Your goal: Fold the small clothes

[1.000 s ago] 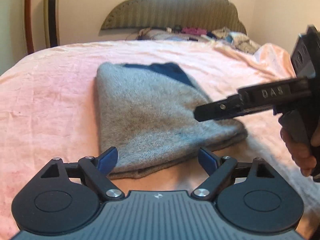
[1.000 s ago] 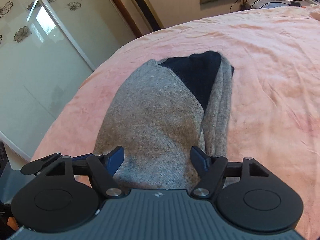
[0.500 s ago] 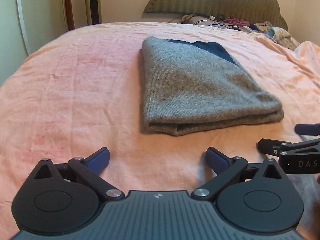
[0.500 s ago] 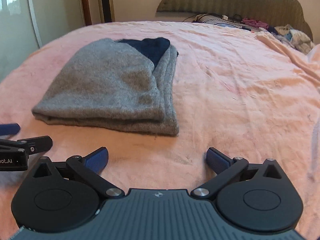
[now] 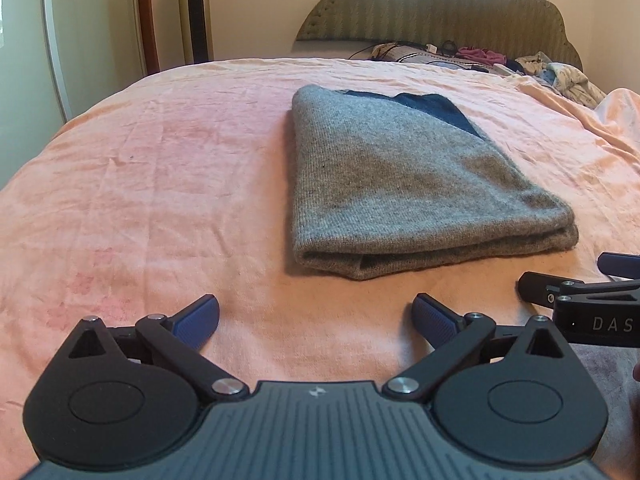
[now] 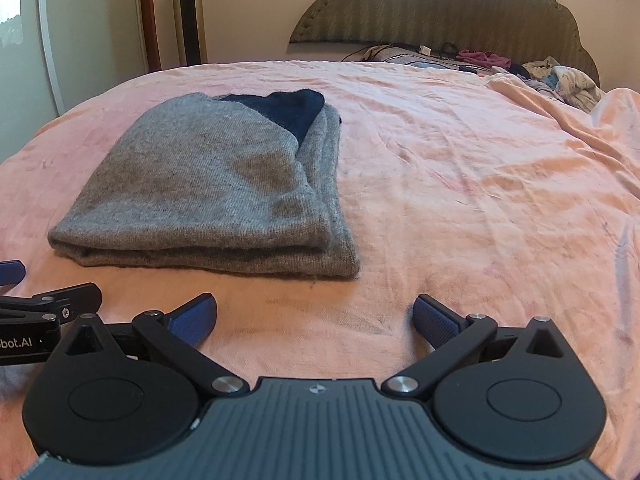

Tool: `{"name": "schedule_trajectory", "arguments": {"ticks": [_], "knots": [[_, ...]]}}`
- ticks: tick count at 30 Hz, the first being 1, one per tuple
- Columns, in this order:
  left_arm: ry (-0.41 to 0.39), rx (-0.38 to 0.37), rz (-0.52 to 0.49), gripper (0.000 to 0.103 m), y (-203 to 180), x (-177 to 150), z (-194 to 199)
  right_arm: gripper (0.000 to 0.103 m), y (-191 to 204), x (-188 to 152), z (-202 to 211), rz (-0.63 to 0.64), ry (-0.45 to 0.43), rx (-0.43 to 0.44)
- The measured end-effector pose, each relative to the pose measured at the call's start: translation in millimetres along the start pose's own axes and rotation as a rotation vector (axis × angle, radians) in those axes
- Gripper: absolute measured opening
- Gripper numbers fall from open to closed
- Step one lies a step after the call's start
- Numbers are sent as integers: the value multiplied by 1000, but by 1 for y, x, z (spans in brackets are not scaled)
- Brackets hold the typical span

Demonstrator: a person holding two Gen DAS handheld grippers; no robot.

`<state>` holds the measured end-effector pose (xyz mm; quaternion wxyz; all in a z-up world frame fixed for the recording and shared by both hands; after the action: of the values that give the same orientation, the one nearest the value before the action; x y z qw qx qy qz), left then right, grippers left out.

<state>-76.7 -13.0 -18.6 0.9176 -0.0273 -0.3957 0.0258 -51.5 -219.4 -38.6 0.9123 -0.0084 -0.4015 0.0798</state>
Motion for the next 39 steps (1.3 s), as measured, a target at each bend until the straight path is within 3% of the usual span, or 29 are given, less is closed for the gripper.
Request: {"name": "schedule_trajectory", "arguments": {"ticks": [7,12,39], "knots": [[36,-2,1,103,1,6,-4,103,-1,4,-2,-34,17,-10],[-11,13,9,103,-1,2,-4,103,0,1,-2,-24,0,-12],[-17,2,17,103,2,4,-5,103,2,-1,0,-34,-22,-27]]}}
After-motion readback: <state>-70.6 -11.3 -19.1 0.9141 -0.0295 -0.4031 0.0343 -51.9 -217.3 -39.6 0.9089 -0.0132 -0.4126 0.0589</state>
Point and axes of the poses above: each gripper's, at about its wrist camera, not at the fingertips, and z roughly against the way its jaws point, y to its left, x to its top, the point moved 5 cm from there along -z, roughly the way its jaws point, and after that the axes turned 7 degrees about z, right-handed, at the moved point
